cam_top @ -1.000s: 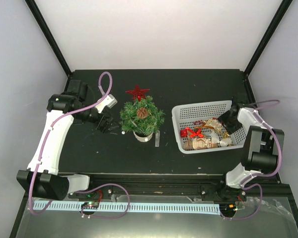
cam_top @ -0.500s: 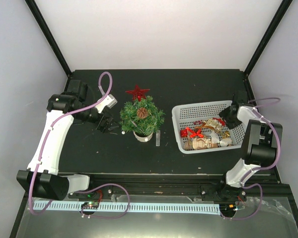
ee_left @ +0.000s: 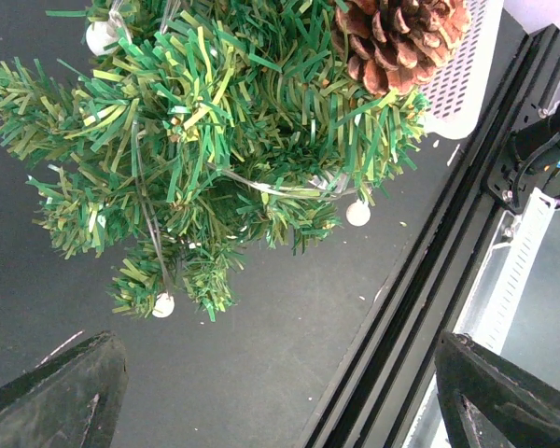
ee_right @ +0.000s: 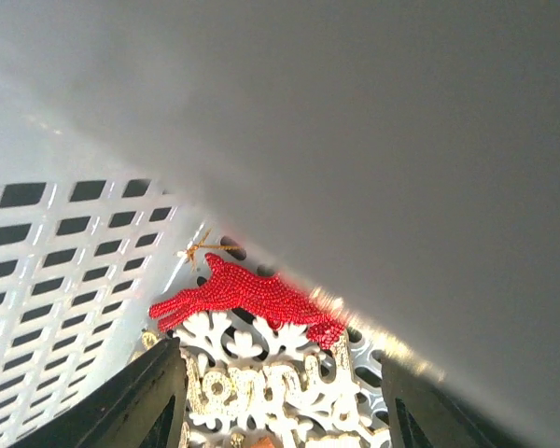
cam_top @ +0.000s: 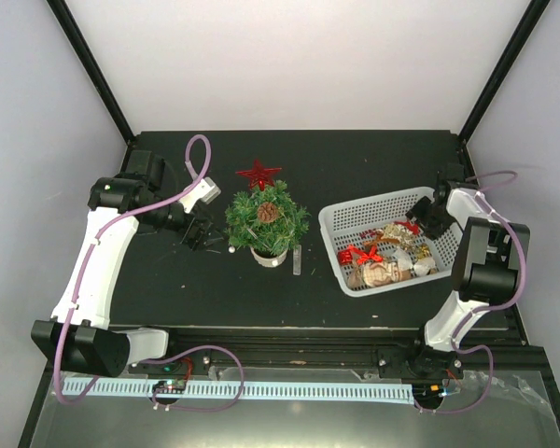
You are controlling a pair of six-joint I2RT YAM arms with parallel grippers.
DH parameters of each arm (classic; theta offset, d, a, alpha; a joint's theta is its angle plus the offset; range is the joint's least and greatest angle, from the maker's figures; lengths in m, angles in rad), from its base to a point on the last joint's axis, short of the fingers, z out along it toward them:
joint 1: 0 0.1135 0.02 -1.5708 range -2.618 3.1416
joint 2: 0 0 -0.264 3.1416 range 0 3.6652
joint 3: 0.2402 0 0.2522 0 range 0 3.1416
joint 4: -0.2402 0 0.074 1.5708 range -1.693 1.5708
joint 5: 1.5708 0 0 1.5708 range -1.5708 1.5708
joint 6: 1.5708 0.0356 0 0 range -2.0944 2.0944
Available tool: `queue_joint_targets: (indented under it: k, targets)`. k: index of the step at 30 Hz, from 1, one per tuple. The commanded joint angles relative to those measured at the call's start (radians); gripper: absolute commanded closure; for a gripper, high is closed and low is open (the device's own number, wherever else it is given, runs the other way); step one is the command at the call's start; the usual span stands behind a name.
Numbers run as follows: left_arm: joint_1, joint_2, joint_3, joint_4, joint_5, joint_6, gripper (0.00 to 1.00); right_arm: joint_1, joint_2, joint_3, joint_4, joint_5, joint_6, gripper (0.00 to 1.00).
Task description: Decorate the small christmas tree
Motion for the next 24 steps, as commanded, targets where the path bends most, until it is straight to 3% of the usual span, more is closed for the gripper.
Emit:
queue_joint_targets:
  k: [1,17,24]
  targets:
    - [0.007,-0.005,0.030,0.019,0.043,0.031,0.10,0.007,0.042,0.005,-0.152,-0.112,-0.115,0.40]
    - [0.007,0.002,0.017,0.070,0.052,0.058,0.10,0.095,0.050,0.075,-0.288,-0.057,-0.141,0.35]
    - [0.007,-0.003,0.017,0.060,0.040,0.077,0.10,0.178,-0.010,0.151,-0.343,0.186,-0.162,0.29]
